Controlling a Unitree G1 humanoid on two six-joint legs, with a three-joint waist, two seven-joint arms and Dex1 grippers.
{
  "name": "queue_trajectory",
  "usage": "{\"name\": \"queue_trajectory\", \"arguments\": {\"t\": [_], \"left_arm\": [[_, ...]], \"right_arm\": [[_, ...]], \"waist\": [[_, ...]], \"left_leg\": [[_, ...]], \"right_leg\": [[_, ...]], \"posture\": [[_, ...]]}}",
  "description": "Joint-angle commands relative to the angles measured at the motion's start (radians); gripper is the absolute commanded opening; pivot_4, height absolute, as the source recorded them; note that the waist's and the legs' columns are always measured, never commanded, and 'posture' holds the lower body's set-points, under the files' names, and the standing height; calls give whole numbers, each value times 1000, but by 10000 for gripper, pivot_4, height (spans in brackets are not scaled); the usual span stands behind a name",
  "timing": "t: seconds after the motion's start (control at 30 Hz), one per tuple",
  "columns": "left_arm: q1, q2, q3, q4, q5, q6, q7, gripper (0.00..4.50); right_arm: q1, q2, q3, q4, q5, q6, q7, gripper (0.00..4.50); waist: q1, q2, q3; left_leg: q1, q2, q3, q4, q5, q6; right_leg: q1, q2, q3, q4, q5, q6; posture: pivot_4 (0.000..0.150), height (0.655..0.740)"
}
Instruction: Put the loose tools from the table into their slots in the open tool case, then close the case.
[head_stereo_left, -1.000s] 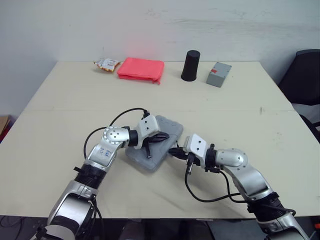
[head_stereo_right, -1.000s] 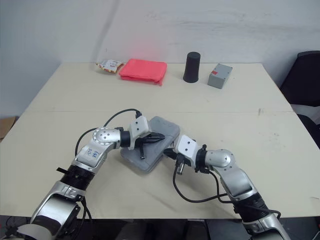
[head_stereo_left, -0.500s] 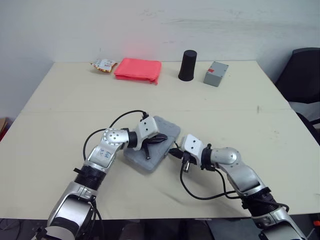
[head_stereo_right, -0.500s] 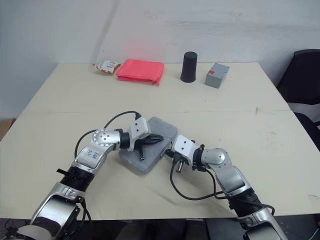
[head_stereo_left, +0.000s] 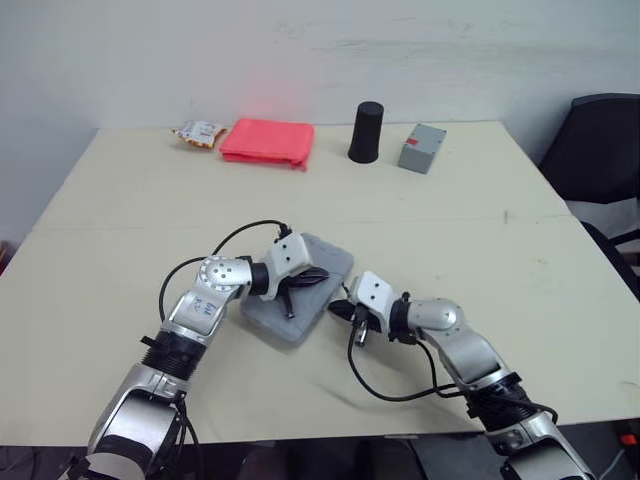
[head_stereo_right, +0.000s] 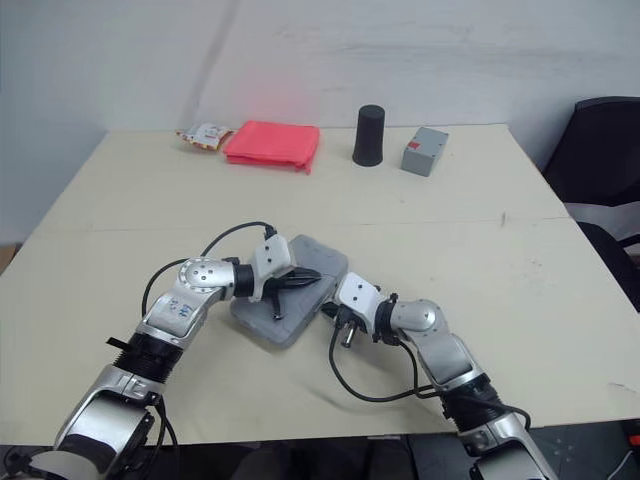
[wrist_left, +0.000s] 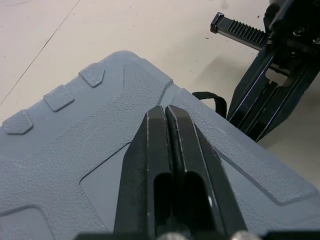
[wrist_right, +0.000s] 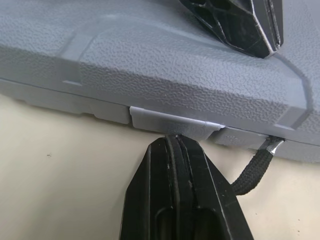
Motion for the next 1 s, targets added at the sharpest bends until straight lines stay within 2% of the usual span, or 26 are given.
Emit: {"name": "queue_trajectory", "arguments": {"t": [0.03,0.23,0.33,0.47,0.5,0.53,0.7,0.83,0.87,0.93,1.0], "left_arm": [[110,0,-145,148,109,95,-40,228],[128,2,-135,145,98,88,-34,228],[130,-7,-45,91,43,-7,-4,228],[142,-2,45,5,-24,-69,-33,228],[150,10,85,-43,-64,-91,-51,228],[158,20,124,-87,-105,-102,-69,228],[187,53,240,-171,-170,-187,-68,228],[340,204,495,-341,-333,-137,-118,228],[395,237,544,-371,-351,-115,-117,2558],[511,280,639,-421,-364,-71,-86,7584],[626,303,734,-456,-355,-44,-57,16846]], "right_arm": [[-68,68,27,15,-1,-29,-23,0],[-102,92,24,29,-10,-15,-34,0],[-78,8,-1,-61,15,36,37,0],[-37,-94,-40,-166,83,52,134,0],[-13,-140,-60,-209,117,55,177,0],[11,-178,-79,-247,152,61,215,0],[73,-262,-143,-328,258,67,278,0],[150,-332,-315,-294,368,-110,387,0],[147,-352,-341,-262,369,-127,392,0],[134,-397,-398,-194,399,-107,409,6557],[113,-427,-430,-108,389,-167,427,14720]], "waist": [[-7,0,0],[-13,0,-1],[-11,4,2],[-8,10,8],[-8,11,10],[-8,12,14],[-17,4,37],[-32,-3,61],[-33,-4,65],[-36,-5,73],[-34,-4,75]], "left_leg": [[2,0,0,-2,0,0],[8,1,0,-6,1,-2],[8,1,0,-7,1,-3],[-4,0,2,-7,2,-3],[-9,0,2,-7,6,-9],[-11,0,2,-7,8,-6],[-25,1,3,-2,8,-3],[-27,1,4,-1,9,-1],[-27,1,4,-1,9,-1],[-27,0,4,0,9,1],[-27,-2,5,0,7,4]], "right_leg": [[1,0,0,0,0,-1],[4,2,2,0,-1,-3],[3,2,2,0,-2,-3],[-4,1,3,0,-1,-2],[-9,1,2,0,-1,-2],[-11,2,2,0,-1,-2],[-20,5,-4,1,-1,-2],[-20,5,-6,1,0,0],[-20,5,-6,0,0,0],[-19,4,-6,-1,1,2],[-18,1,-6,-2,2,4]], "posture": [[1500,7400],[1500,7400],[1500,7400],[1500,7400],[1500,7400],[1500,7400],[1500,7400],[1500,7400],[1500,7400],[1500,7400],[1500,7400]]}}
